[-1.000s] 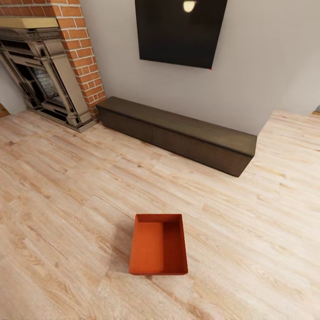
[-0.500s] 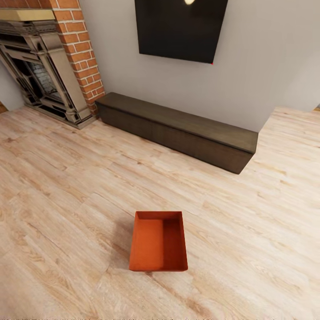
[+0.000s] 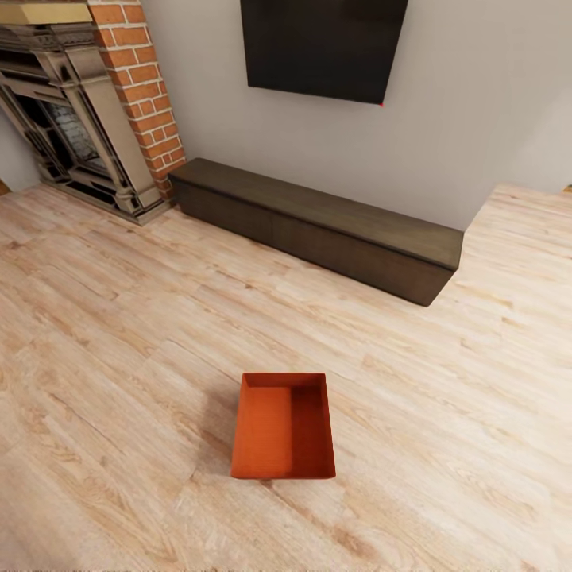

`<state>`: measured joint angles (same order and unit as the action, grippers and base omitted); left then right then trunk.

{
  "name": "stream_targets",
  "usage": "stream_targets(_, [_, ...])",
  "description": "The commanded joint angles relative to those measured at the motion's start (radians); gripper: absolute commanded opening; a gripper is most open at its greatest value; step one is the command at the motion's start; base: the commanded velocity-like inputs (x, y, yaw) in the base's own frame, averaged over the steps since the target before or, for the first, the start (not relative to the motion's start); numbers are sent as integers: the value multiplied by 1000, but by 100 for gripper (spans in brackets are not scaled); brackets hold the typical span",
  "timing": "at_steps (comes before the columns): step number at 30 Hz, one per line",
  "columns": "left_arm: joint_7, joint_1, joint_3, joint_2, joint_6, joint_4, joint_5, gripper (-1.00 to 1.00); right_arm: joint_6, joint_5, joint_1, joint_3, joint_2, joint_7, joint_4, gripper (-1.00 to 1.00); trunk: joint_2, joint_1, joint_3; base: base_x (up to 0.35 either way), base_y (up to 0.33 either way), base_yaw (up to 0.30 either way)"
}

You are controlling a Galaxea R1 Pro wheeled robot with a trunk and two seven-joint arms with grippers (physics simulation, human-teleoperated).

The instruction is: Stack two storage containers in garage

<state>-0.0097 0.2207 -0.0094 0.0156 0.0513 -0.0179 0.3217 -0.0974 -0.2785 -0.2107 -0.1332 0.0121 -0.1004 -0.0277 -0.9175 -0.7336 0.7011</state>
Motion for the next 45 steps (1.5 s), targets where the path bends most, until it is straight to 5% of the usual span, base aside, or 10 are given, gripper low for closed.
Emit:
stream_targets(1, [-1,0,-1,0,3,1,5,100,-5,-10,-1,-8,0,-3,-3,100,0,0,1,0,0,0])
stream_targets(21, [-1,0,-1,0,3,1,5,100,-6,-7,-1,-10,0,-7,-3,100,0,0,3,0,0,0])
stream_targets(45, [-1,0,-1,0,3,1,5,100,-5,-7,-1,-9,0,-2,-3,100,0,0,36,0,0,0])
